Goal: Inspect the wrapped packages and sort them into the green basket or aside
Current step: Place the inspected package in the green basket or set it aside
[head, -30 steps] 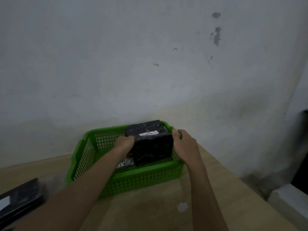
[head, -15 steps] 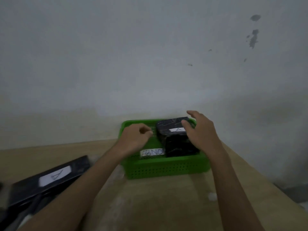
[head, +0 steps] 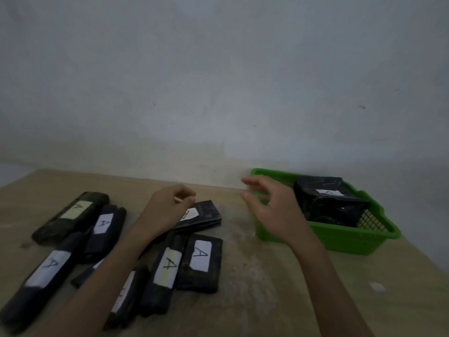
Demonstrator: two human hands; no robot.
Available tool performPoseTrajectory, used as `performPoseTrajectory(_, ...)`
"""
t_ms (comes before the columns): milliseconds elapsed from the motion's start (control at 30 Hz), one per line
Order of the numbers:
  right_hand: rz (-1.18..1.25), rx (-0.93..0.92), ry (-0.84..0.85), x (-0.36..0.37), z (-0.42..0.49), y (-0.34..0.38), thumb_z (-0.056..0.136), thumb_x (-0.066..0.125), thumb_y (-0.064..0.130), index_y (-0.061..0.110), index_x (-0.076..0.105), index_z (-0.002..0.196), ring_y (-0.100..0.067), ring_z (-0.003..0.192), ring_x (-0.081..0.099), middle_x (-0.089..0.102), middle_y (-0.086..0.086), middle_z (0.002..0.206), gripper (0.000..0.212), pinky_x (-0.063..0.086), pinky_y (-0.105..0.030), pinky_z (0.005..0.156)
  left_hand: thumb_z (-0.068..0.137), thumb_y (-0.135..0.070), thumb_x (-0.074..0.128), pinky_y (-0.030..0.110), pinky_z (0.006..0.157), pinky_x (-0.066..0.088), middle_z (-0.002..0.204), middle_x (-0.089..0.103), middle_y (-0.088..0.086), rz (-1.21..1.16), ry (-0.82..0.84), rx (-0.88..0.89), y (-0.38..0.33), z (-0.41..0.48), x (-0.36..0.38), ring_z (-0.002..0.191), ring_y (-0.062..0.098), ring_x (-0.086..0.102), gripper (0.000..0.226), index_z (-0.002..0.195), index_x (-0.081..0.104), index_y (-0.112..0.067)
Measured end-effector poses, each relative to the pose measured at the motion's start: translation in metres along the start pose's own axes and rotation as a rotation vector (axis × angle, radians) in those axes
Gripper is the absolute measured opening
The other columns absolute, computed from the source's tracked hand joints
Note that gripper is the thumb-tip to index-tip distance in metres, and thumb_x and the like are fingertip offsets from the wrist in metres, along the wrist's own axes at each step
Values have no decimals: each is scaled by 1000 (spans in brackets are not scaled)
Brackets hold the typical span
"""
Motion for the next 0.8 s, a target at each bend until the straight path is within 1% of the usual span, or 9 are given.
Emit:
performPoseTrajectory(100,13,80,119,39,3,4,89,61,21,20,64,115,-8,101,58,64,6,114,26,47,-24,90,90,-23,57,14,66,39,94,64,-8,46,55,-13,25,-8,-3,84,2,57,11,98,65,-24)
performPoseTrajectory(200,-61,114,312,74,-1,-4,88,63,25,19,60,121,-6,103,55,63,2,121,34,46,-27,95,90,-23,57,6,65,35,93,60,-11,119,61,15,43,-19,1,80,-4,53,14,102,65,-24)
performPoseTrajectory(233,-79,120,398,84,-4,-8,86,66,28,20,57,125,-5,106,53,61,2,125,41,45,-27,98,90,-22,57,5,66,36,93,60,-11,134,47,28,47,-23,3,81,-1,54,16,104,65,-22)
performPoseTrajectory(300,-132,157,597,102,-15,-21,75,74,42,27,43,137,-9,121,46,49,2,139,71,40,-31,104,89,-18,58,8,72,43,94,62,-8,133,22,56,53,-31,8,84,3,55,16,103,66,-19)
performPoseTrajectory(367,-219,211,757,113,-26,-35,64,77,57,34,19,147,-16,137,30,27,4,153,104,32,-39,111,87,-14,59,21,83,48,95,61,-5,134,4,121,56,-35,13,89,7,55,16,101,66,-18)
performPoseTrajectory(433,-281,228,845,120,-35,-44,57,78,63,36,1,149,-19,144,12,8,8,158,123,22,-44,116,87,-15,59,28,87,47,94,57,-8,133,-18,168,56,-41,16,95,11,54,17,102,66,-19)
performPoseTrajectory(567,-315,199,879,123,-43,-45,54,82,60,35,-7,148,-19,145,5,2,9,159,132,18,-43,118,88,-18,58,25,85,44,99,56,-10,119,-28,194,56,-55,23,99,11,52,17,104,64,-22)
performPoseTrajectory(667,-295,165,821,121,-48,-39,54,84,56,33,-5,149,-21,140,15,13,8,153,132,25,-40,114,87,-14,59,23,82,43,100,58,-8,101,-49,226,55,-65,23,97,12,53,17,102,65,-21)
performPoseTrajectory(800,-224,49,688,105,-59,-29,50,85,55,35,-3,148,-17,132,24,22,9,144,133,31,-41,110,86,-11,59,29,87,46,102,55,-9,55,-100,291,47,-78,19,101,13,54,19,102,63,-20)
Point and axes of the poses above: each hand's wrist, its own z-axis towards the middle knuckle, its own x-axis out of the palm, y = z × x, the point moved 3 cm from there along z, towards the middle knuckle
